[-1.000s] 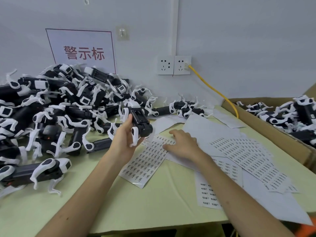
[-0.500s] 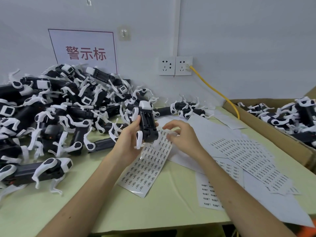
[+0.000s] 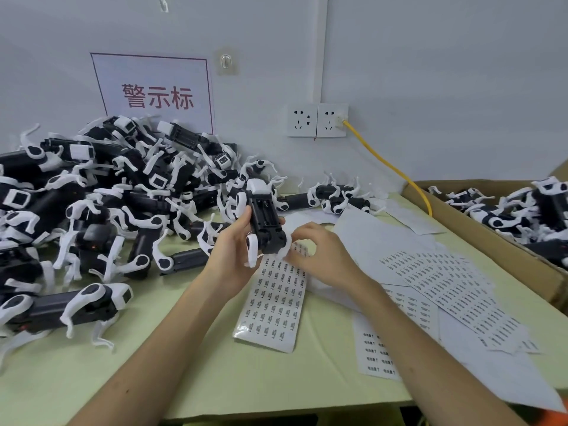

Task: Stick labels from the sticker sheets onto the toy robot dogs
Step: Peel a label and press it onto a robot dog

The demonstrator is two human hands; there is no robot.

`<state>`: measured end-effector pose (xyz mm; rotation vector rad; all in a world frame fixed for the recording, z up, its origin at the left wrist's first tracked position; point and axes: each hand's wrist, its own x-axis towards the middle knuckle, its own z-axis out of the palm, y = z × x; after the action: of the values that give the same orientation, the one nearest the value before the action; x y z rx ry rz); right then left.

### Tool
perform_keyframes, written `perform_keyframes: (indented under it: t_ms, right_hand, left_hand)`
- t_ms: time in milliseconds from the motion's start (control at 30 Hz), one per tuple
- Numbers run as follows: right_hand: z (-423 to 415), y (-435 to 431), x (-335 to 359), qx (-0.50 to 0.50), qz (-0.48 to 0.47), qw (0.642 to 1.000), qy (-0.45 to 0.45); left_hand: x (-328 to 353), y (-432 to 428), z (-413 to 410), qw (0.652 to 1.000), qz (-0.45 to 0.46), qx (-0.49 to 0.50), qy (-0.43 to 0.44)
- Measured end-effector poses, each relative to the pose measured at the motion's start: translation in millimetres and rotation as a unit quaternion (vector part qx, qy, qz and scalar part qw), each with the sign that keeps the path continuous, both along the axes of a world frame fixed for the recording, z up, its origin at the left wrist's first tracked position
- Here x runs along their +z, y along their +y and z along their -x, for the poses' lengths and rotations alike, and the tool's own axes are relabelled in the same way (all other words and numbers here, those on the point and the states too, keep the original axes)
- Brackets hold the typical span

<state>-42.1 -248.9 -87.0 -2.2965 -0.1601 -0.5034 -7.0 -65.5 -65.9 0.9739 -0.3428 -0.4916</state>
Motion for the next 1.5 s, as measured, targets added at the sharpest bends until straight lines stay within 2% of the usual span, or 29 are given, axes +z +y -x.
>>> perform_keyframes:
  t_ms: [167,433,867,1067,1267,1400,1500]
  right_hand:
    - [-3.0,-1.6,-4.5,-0.012,-0.011,1.0,0.01]
    - [-5.2,-1.7,-4.3,-0.031,-0.047,0.998,0.017]
    - [-9.4,-2.3,-8.3,-0.045,0.0,0.998,0.042]
    - [-9.0,-5.1,-3.2,-0.043,-0.04,0.996,0.07]
    - [-7.4,-7.6,-3.1,-0.048,-0.065,0.996,0.028]
    - [-6.0,-5.7,-2.5,-0.001,-0.021,0.996,0.082]
    - [-7.9,-6.8,-5.3,-0.01,-0.019,0.997,0.08]
  left_hand:
    - [0.6,-2.3,3.5,0.999,-0.017,0.015,-0.027]
    - [2.7,-5.1,7.4,0.999,-0.013,0.024,-0.018]
    - [1.0,-7.4,10.0,0.997,-0.065,0.024,-0.03]
    - [0.7,-8.4,10.3,0.996,-0.079,0.03,-0.036]
    - [-1.7,-7.8,6.5,0.993,-0.104,0.031,-0.049]
    - [-2.7,-6.6,5.2,0.993,-0.104,0.037,-0.046]
    - [-2.4,-7.4,5.2,0.993,-0.104,0.037,-0.05]
